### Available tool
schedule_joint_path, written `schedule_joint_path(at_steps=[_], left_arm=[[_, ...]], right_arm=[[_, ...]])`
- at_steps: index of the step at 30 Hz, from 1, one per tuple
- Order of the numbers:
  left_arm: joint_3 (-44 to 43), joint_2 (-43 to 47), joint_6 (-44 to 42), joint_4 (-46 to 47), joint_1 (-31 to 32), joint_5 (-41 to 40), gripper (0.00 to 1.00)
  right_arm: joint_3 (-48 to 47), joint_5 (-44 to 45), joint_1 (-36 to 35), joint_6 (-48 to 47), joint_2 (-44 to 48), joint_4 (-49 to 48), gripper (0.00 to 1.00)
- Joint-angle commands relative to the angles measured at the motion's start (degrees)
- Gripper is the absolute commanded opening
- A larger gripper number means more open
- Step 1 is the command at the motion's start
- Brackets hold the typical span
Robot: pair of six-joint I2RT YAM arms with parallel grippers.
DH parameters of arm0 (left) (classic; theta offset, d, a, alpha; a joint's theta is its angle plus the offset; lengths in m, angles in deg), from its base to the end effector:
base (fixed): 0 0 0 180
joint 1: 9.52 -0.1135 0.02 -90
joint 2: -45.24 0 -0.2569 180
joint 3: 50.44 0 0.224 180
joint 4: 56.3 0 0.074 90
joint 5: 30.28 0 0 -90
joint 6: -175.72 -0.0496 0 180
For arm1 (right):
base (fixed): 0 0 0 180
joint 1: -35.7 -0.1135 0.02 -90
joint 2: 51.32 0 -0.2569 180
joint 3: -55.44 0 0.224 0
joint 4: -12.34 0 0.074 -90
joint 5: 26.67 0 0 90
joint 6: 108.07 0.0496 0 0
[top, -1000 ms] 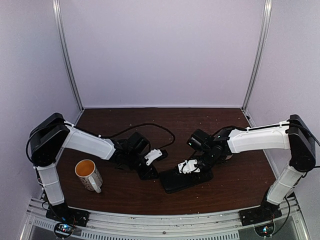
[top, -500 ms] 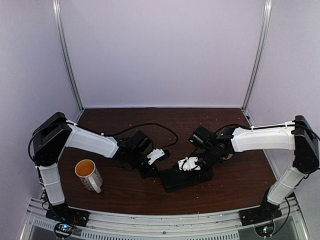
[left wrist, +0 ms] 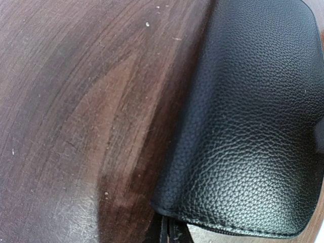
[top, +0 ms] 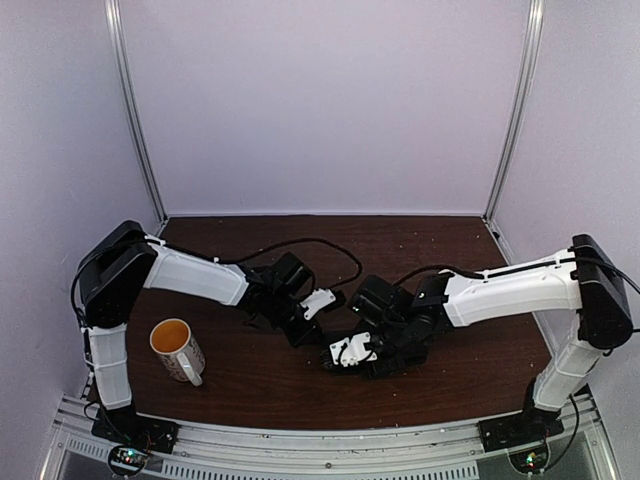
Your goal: Sort the hair-cutting tools
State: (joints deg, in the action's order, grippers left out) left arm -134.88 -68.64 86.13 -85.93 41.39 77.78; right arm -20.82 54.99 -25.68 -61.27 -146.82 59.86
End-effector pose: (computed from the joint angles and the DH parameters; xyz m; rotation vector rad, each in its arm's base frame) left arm 0.2285 -0.3057 0.1344 1.2599 2.3929 -0.7107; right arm 0.1396 0.2709 0.1823 -2.2007 1.6494 0.2873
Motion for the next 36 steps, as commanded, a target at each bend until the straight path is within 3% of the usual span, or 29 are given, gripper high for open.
schedule_joint_path(at_steps=[1,16,24,36], left_arm=[[-1.72,-0.46,-1.02,0.47,-0.47,0.39,0.00],[-1.62,0.35,0.24,-0.86,-0.47,0.48,0.00],[2.37,4.21,1.70,-2.61,-0.47,0.12,0.00],[9.09,11.85,6.28,-1.34,3.22,5.90,0.00]], right_arm=[[-0.64,10.75,-2.40,4.01,-2.47,-6.79,0.55],[-1.45,18.30,-3.94,9.57,-9.94,-7.64,0.46],[-2.30,17.18,0.25,12.68,-11.98,-6.44,0.37],[-3.16,17.83,1.75,14.69,-11.85,-6.52,0.36]])
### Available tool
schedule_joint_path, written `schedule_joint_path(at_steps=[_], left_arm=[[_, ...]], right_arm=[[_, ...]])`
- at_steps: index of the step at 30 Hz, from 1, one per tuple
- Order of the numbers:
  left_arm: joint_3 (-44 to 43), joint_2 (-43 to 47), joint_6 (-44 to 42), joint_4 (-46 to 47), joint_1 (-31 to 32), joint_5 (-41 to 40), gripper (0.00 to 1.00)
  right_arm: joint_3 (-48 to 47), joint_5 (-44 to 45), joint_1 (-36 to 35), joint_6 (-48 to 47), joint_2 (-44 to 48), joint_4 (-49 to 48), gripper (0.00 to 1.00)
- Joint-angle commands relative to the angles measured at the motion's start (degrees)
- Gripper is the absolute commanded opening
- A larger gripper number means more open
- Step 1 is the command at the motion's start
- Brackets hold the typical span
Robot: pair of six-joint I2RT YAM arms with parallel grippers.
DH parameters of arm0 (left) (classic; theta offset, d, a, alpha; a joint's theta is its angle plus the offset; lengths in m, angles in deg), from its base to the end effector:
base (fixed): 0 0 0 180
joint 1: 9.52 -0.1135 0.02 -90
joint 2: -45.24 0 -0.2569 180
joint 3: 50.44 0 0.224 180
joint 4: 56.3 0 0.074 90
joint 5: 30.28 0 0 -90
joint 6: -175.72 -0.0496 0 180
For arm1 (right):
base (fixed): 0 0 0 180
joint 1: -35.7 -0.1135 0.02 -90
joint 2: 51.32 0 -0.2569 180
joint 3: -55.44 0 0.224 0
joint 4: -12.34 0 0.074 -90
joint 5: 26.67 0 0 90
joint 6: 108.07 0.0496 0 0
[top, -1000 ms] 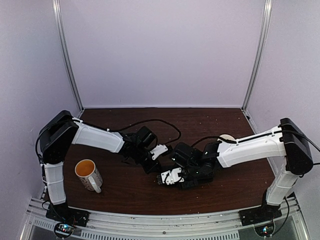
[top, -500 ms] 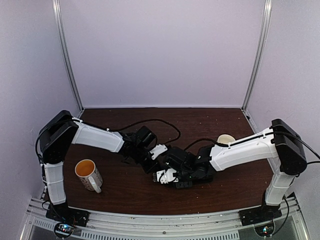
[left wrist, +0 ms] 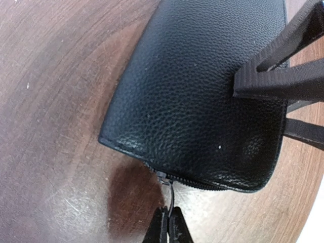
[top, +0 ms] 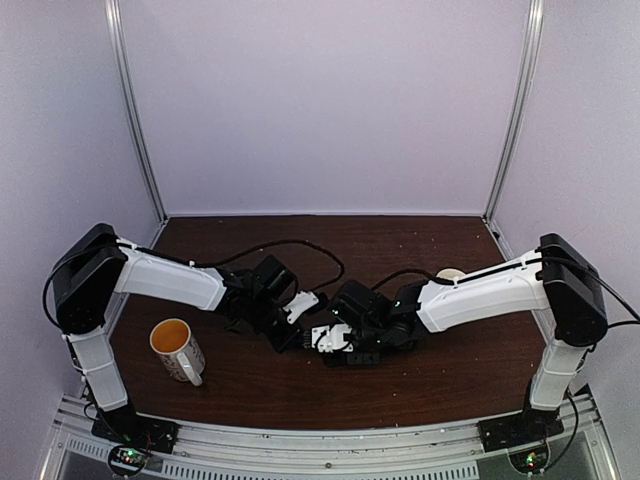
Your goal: Sort the hair-cutting tools
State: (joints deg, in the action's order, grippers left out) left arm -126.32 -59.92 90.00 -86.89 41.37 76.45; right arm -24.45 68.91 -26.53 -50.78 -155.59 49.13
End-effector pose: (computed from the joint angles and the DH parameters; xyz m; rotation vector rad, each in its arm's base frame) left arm 0.2056 -0.2756 0.1468 1.1772 2.4601 -0.6948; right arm 0.1659 0.3046 0.1619 -1.9162 1.8024 0.0483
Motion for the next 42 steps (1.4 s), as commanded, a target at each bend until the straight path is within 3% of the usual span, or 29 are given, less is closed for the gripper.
schedule_joint_path(at_steps=[1,6,8,12,19,23,25,28,38,42], left_arm=[[0.50,3.12,3.07,0.41,3.40,8.02,0.00],[0.40,2.07,7.22,4.05,3.42,7.72,0.00],[0.41,0.61,9.40,7.23,3.61,12.25,0.00],[-1.50,-2.13,10.51,8.05,6.18,13.76,0.00],[-3.82,-5.05,11.43,4.60,6.19,9.43,0.00],[-4.81,-5.74,9.91,2.85,5.93,8.43,0.00],[-5.01,-6.03,9.71,2.84,5.68,8.40,0.00],[-5.33,-6.61,9.61,2.67,5.07,8.40,0.00],[-5.22,-6.62,8.12,1.07,2.46,7.63,0.00],[-5.59,-6.53,7.15,-0.24,1.41,6.58,0.00]], right_arm=[[0.22,3.79,2.65,4.31,-3.13,4.37,0.36],[0.23,3.14,2.65,4.85,-2.09,4.61,0.36],[0.43,3.07,2.65,5.17,-1.36,4.18,0.36],[0.25,3.32,2.60,4.78,-1.59,3.63,0.38],[3.52,-4.32,2.16,-1.11,3.54,6.87,0.49],[5.91,-4.16,2.08,-4.28,8.66,4.81,0.55],[6.47,-3.43,1.39,-6.00,8.86,3.98,0.61],[7.77,-1.76,-0.38,-9.36,7.66,1.90,0.62],[10.24,0.07,-2.90,-13.27,6.61,-2.96,0.62],[8.22,3.20,-2.89,-13.12,2.69,-4.78,0.48]])
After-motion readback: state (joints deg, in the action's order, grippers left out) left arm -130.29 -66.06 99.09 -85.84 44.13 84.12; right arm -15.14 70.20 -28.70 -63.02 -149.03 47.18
